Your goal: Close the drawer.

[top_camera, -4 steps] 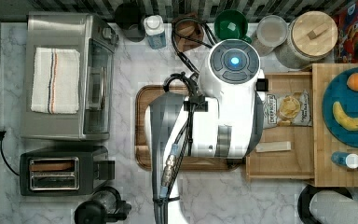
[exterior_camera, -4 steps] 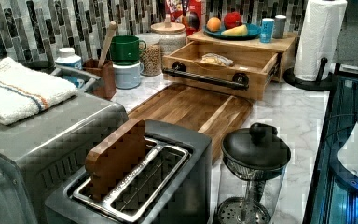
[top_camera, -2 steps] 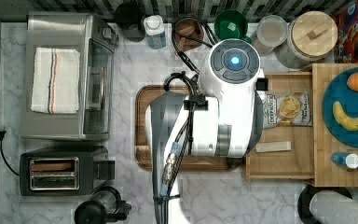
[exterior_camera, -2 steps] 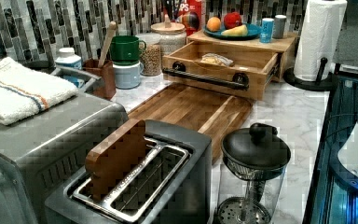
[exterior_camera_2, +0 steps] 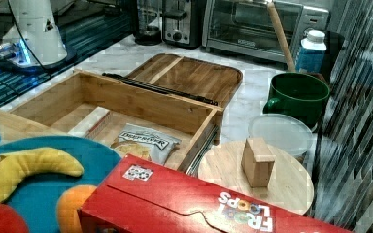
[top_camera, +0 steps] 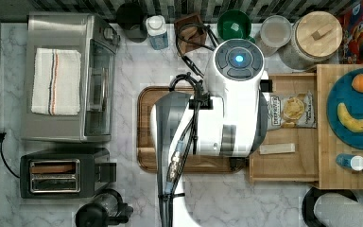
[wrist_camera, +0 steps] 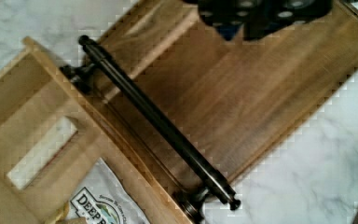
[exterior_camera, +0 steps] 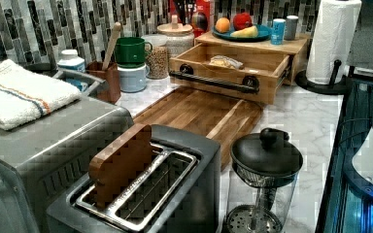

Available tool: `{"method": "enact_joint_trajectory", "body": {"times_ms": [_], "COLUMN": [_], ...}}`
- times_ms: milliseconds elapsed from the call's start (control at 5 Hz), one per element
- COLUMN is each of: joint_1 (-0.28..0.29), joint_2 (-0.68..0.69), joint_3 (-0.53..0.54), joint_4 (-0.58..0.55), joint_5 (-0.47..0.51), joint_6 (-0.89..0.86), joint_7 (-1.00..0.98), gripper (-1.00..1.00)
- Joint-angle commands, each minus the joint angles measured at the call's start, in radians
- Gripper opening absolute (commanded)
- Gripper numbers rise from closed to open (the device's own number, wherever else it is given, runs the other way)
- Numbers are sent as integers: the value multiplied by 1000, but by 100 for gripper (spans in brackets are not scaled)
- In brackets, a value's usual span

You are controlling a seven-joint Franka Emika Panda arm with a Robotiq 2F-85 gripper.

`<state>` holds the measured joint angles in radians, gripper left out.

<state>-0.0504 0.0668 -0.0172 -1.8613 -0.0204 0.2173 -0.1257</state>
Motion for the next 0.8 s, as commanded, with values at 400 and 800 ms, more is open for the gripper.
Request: {"method": "enact_joint_trajectory", "body": {"times_ms": [400,800], "joint_1": [71,39], "joint_2": [-85,-72], "joint_3": [82,89], "joint_4": [-181,-331], "joint_5": [-91,-91], "joint_6": [158,364], "joint_7": [-398,-533], "gripper": [100,-100]}}
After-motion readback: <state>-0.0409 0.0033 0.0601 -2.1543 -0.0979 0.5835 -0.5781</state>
